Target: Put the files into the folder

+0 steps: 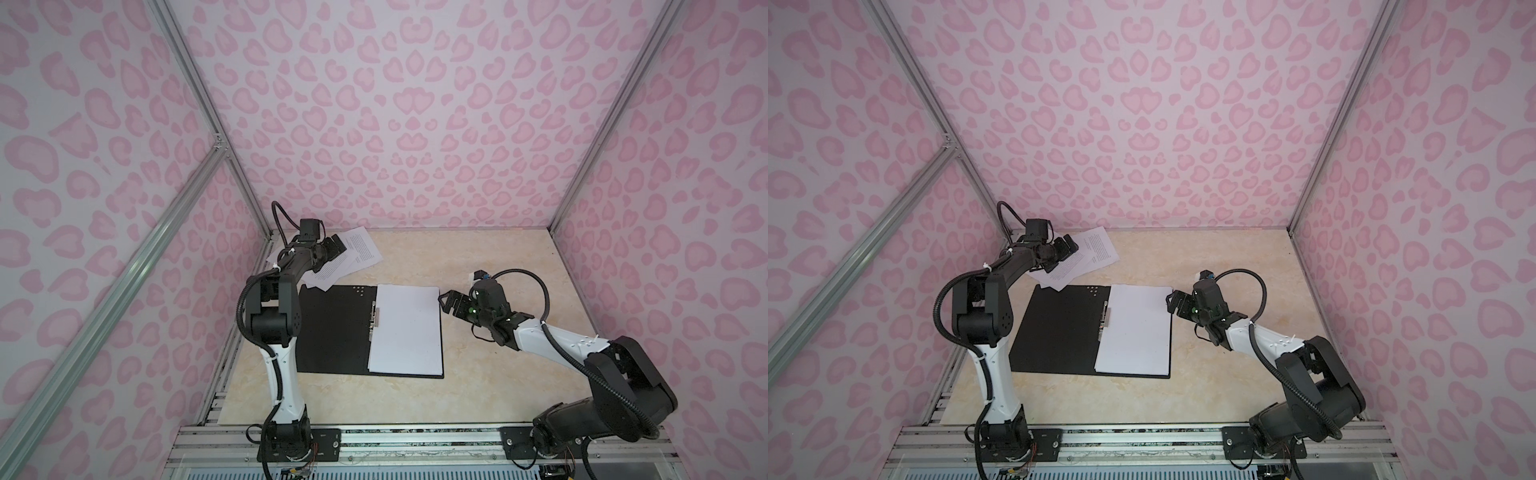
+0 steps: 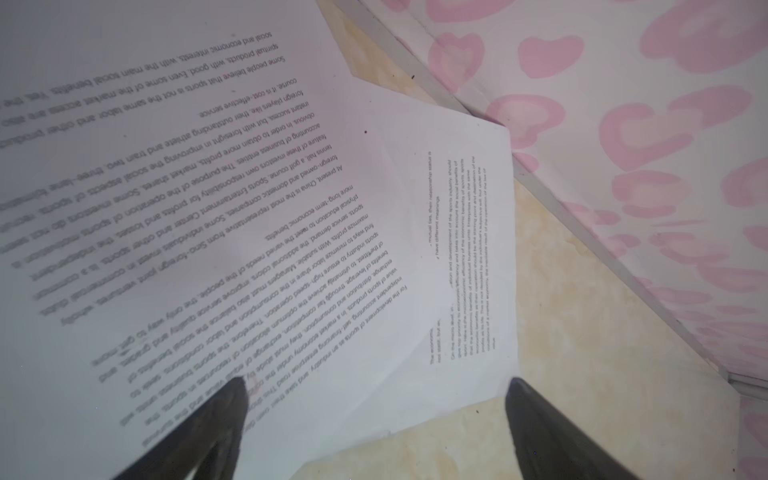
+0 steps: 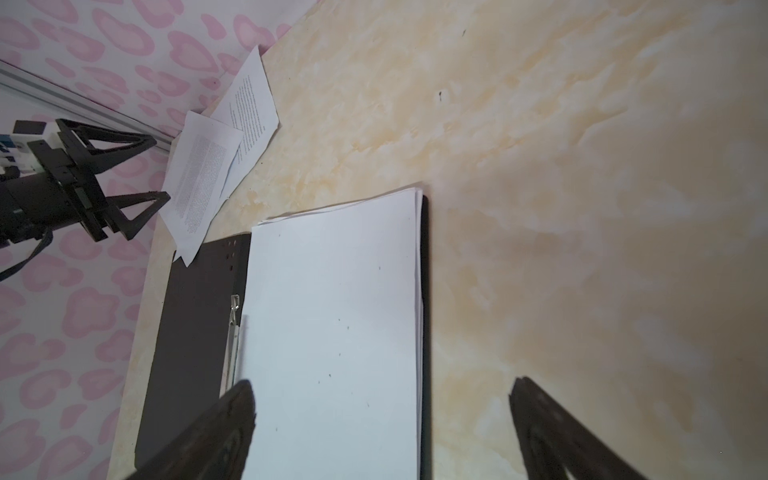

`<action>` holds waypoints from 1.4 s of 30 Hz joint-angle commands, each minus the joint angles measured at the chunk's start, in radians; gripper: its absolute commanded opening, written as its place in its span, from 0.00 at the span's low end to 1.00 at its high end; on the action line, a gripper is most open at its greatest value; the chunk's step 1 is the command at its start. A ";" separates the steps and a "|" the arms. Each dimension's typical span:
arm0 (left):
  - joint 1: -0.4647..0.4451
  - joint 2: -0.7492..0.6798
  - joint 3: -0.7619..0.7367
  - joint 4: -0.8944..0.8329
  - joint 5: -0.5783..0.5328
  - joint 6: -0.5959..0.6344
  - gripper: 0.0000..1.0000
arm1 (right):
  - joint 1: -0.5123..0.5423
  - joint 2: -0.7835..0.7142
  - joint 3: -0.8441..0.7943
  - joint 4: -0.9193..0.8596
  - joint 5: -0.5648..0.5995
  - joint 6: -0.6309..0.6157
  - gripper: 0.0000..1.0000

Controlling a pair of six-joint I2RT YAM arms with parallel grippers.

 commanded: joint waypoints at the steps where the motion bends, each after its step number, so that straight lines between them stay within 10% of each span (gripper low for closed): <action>1: 0.007 0.074 0.073 -0.016 0.041 0.011 0.98 | -0.011 0.012 -0.005 0.032 -0.045 -0.024 0.97; 16: -0.051 0.223 0.213 -0.089 0.167 0.014 0.98 | -0.057 0.034 -0.025 0.070 -0.108 -0.007 0.97; 42: -0.462 0.443 0.520 -0.142 0.332 -0.050 0.98 | -0.211 -0.184 -0.208 0.012 -0.139 -0.008 0.96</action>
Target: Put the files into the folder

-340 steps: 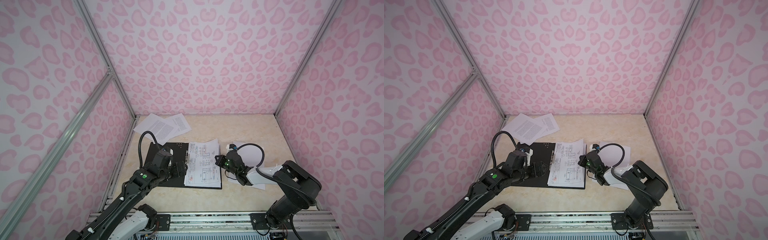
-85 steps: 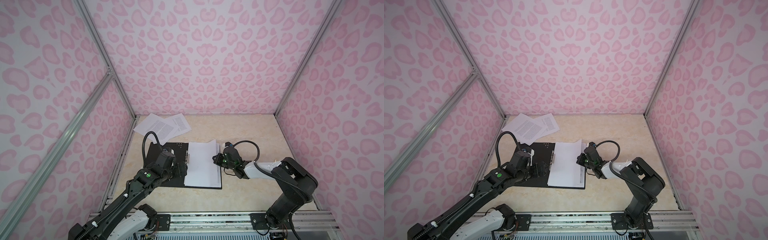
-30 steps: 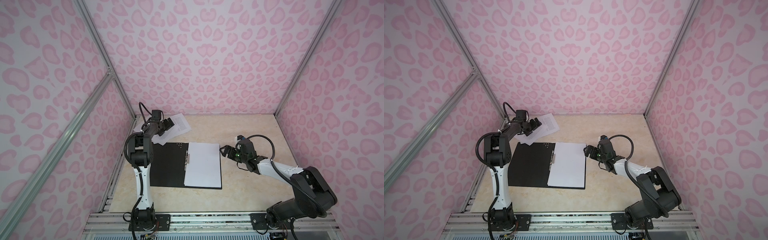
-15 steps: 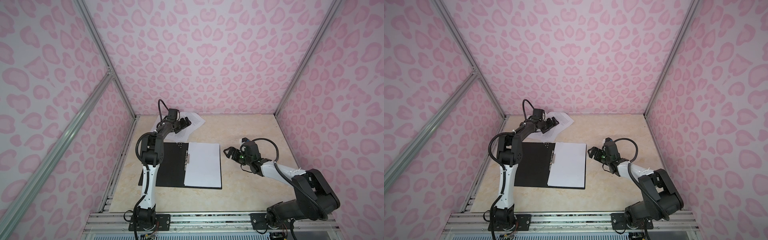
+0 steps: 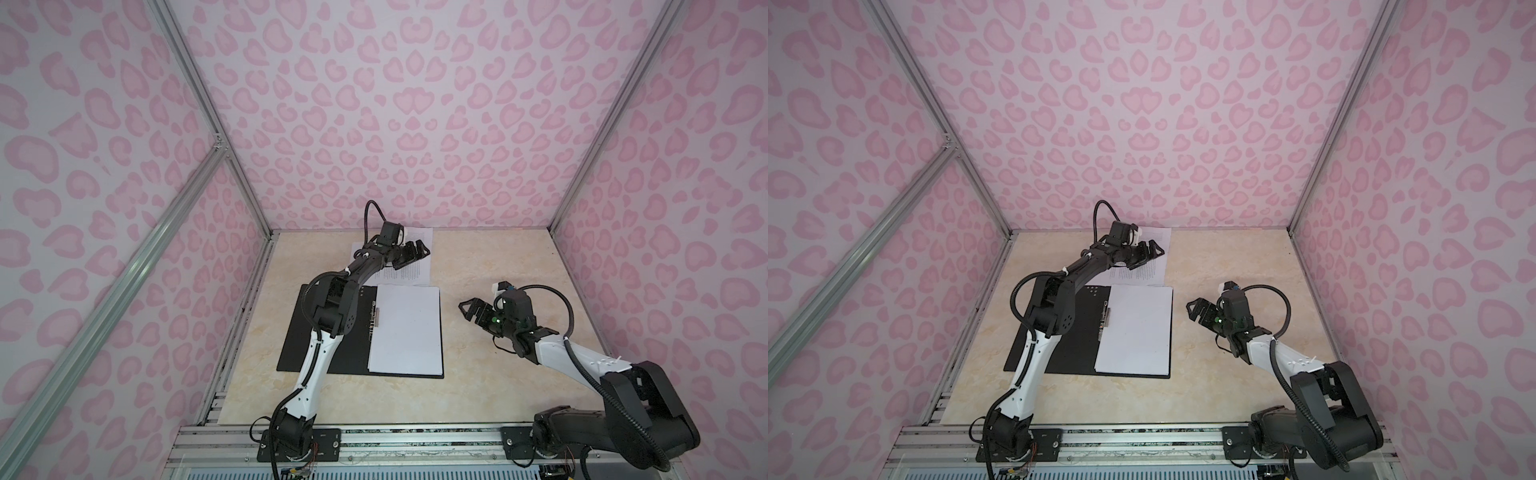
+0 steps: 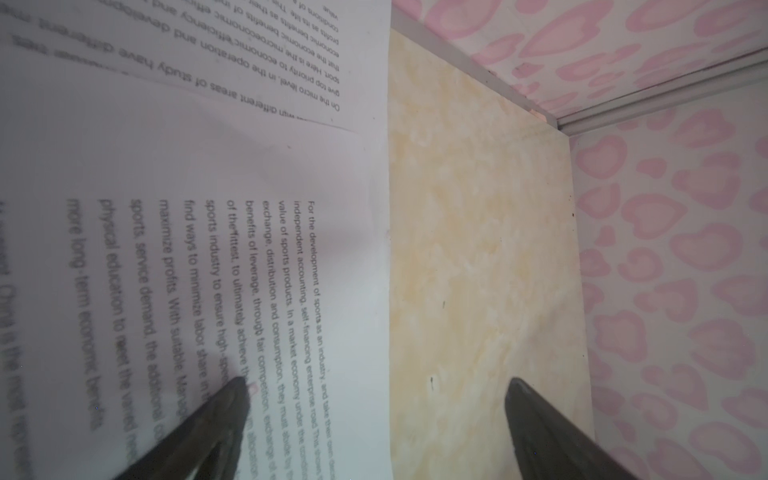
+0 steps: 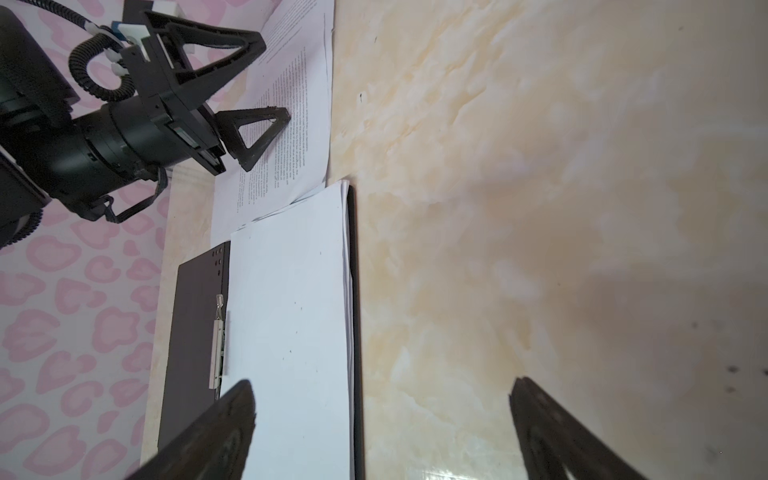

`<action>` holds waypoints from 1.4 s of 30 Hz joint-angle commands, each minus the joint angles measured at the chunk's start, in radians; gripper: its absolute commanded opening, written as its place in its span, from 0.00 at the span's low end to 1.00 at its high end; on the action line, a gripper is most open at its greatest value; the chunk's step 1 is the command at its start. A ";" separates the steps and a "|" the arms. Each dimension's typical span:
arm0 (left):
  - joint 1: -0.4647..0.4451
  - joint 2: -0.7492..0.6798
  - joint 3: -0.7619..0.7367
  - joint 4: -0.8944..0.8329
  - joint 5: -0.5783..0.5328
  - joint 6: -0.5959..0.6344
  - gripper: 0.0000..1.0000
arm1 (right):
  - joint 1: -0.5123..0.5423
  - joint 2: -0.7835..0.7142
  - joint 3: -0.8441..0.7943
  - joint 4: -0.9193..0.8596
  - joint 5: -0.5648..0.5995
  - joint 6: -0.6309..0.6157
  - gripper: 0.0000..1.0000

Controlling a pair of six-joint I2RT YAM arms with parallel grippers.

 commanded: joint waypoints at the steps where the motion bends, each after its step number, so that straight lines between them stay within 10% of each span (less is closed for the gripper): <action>1: -0.028 0.027 0.013 -0.135 0.038 -0.023 0.98 | -0.024 -0.028 -0.016 -0.026 -0.001 -0.016 0.97; 22: -0.118 0.058 0.186 -0.074 0.229 -0.131 0.98 | -0.114 0.007 0.103 -0.106 -0.063 -0.088 0.93; 29: -0.106 -0.094 0.190 0.021 0.286 -0.201 0.98 | -0.077 0.228 0.316 -0.106 -0.090 -0.112 0.58; 36: -0.028 -0.522 -0.383 0.013 0.028 -0.123 0.97 | -0.004 0.489 0.588 -0.207 -0.091 -0.147 0.13; 42: 0.057 -0.844 -0.846 0.040 -0.018 -0.033 0.98 | 0.031 0.651 0.768 -0.295 -0.090 -0.176 0.05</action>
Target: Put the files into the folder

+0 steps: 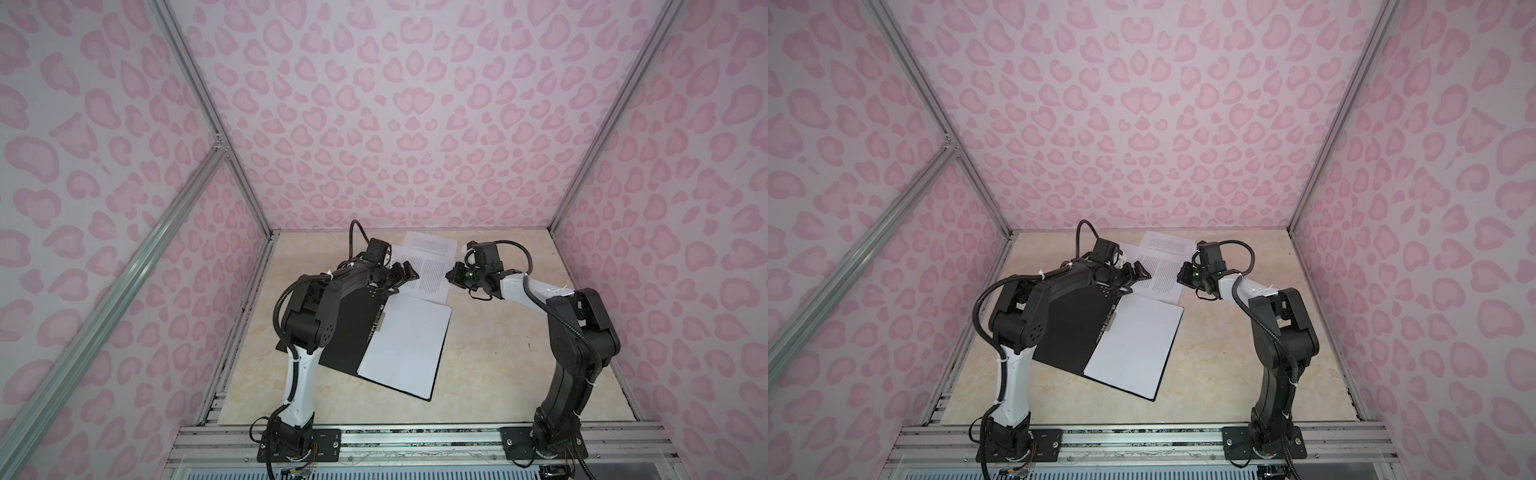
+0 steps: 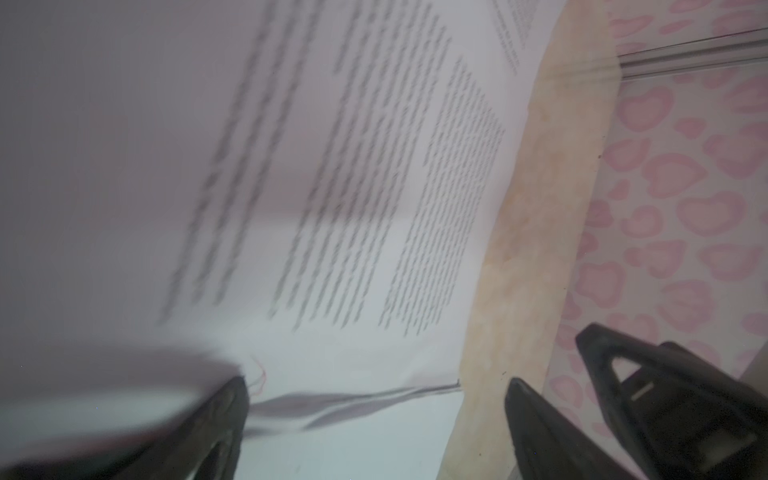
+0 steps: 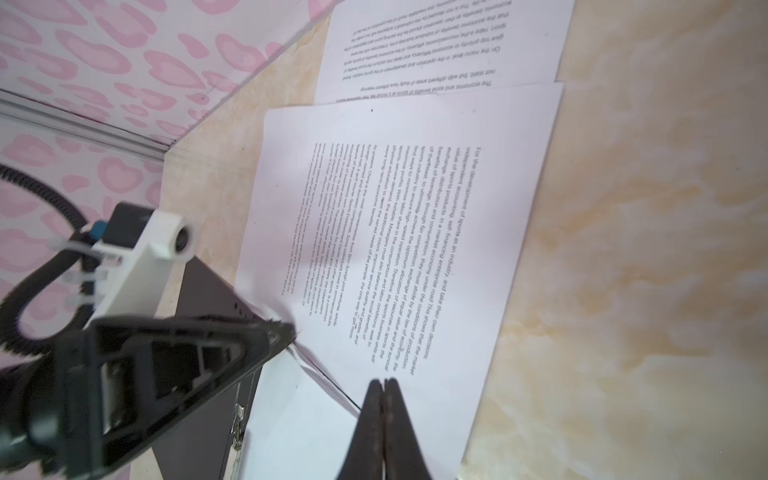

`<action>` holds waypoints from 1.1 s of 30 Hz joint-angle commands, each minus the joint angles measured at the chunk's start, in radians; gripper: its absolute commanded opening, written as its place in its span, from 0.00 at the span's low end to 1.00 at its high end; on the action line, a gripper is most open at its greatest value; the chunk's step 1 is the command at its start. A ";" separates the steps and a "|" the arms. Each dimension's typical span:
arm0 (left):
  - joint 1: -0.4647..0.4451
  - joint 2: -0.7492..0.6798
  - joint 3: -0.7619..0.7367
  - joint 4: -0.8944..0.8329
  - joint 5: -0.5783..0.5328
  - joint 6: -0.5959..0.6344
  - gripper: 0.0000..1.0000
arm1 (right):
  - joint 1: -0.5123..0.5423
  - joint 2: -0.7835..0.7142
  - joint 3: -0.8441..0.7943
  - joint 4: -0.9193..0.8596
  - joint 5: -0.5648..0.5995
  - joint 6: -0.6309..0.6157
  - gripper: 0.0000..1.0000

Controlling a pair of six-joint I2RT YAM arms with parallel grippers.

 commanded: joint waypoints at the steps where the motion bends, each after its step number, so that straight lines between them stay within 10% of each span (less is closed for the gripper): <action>1: 0.027 -0.389 -0.176 0.014 -0.050 0.074 0.98 | 0.011 0.069 0.072 -0.080 0.002 -0.030 0.05; 9: 0.066 -0.455 -0.259 0.150 0.019 0.039 0.98 | 0.031 0.203 0.205 -0.120 -0.022 -0.020 0.04; 18: 0.129 -0.537 -0.389 -0.020 -0.194 -0.018 0.98 | 0.047 0.292 0.297 -0.178 -0.036 0.011 0.02; 33: 0.134 -0.445 -0.549 0.089 -0.145 -0.147 0.98 | -0.098 0.254 0.130 -0.076 -0.086 0.119 0.00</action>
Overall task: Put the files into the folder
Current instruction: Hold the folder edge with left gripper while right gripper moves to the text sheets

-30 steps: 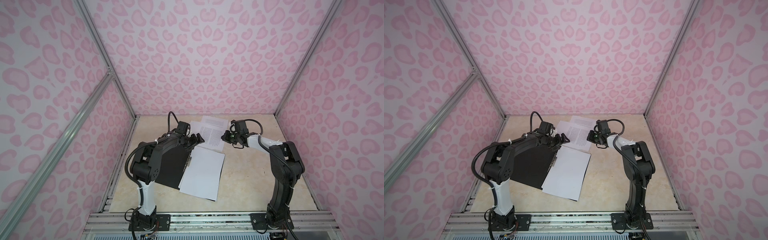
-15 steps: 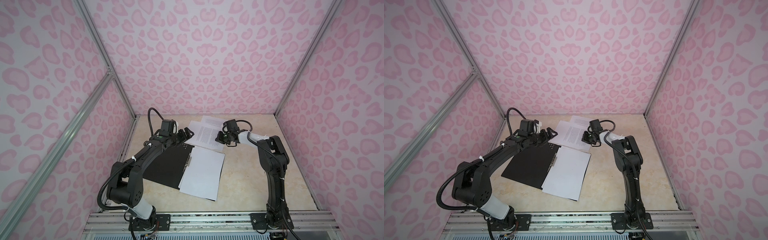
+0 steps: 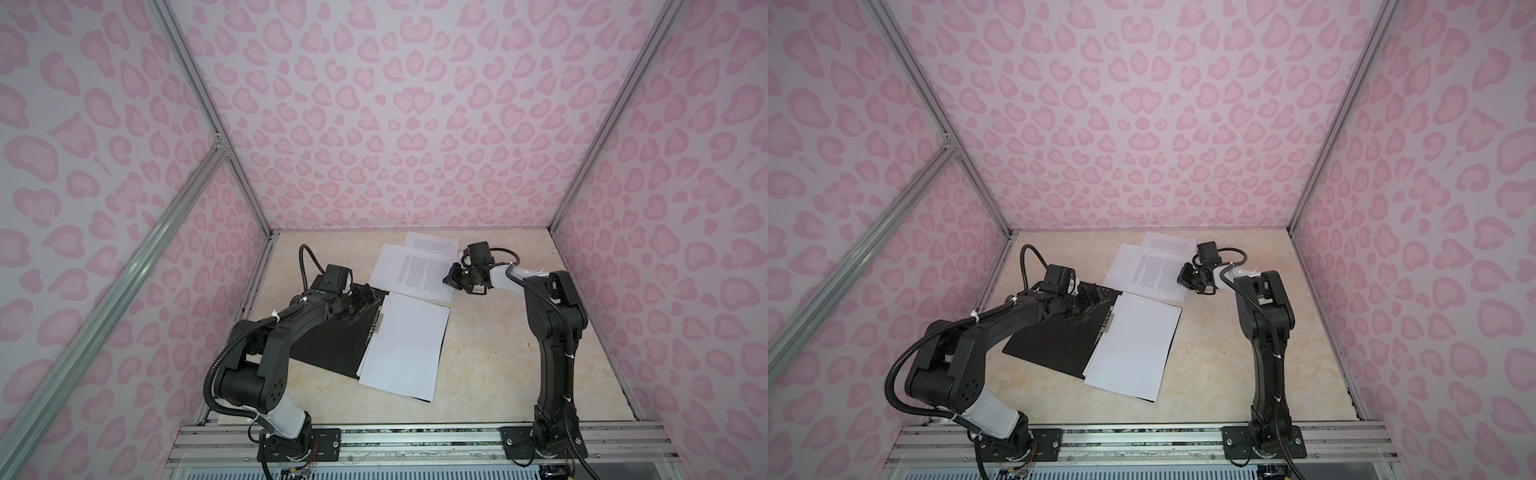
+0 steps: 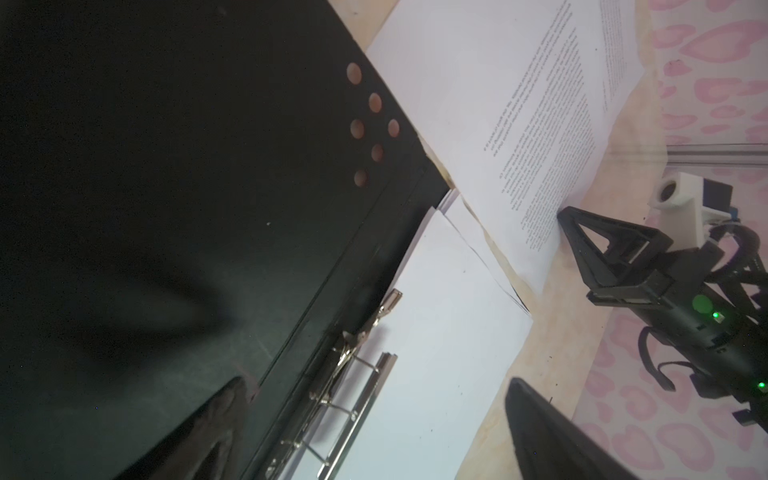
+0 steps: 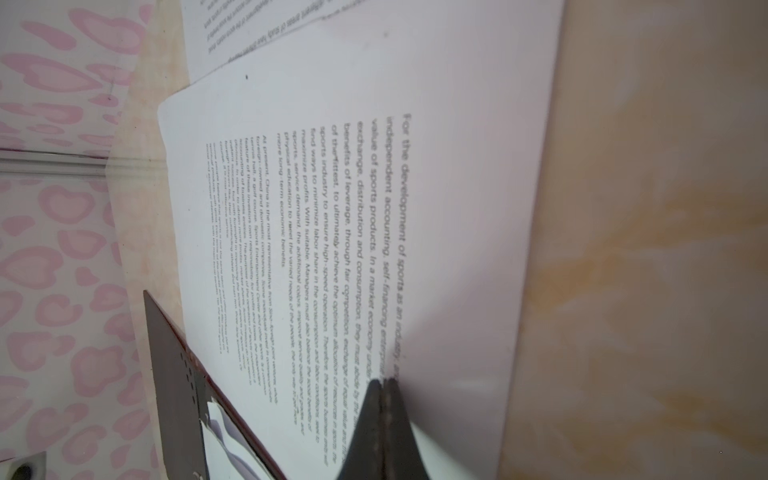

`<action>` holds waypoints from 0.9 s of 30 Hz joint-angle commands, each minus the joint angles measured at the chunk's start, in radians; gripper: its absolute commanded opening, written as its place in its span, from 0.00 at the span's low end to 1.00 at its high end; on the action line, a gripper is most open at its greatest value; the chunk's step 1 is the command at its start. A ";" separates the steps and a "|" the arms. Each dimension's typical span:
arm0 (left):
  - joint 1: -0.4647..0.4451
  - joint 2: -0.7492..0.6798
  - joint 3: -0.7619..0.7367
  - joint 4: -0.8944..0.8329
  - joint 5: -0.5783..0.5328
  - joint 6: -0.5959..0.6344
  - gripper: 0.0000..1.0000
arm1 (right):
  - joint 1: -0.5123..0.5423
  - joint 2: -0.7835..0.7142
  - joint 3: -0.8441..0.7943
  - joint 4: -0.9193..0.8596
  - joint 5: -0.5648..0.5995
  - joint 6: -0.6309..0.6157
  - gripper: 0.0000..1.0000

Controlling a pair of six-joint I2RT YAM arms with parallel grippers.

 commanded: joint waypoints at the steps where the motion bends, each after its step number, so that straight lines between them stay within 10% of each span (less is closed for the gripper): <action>1: 0.005 0.046 0.006 0.049 0.004 -0.068 0.98 | -0.038 -0.014 -0.055 -0.002 0.018 0.030 0.00; 27: 0.286 0.089 -0.169 0.224 -0.020 -0.273 0.97 | -0.355 -0.544 -0.704 0.114 0.022 0.014 0.05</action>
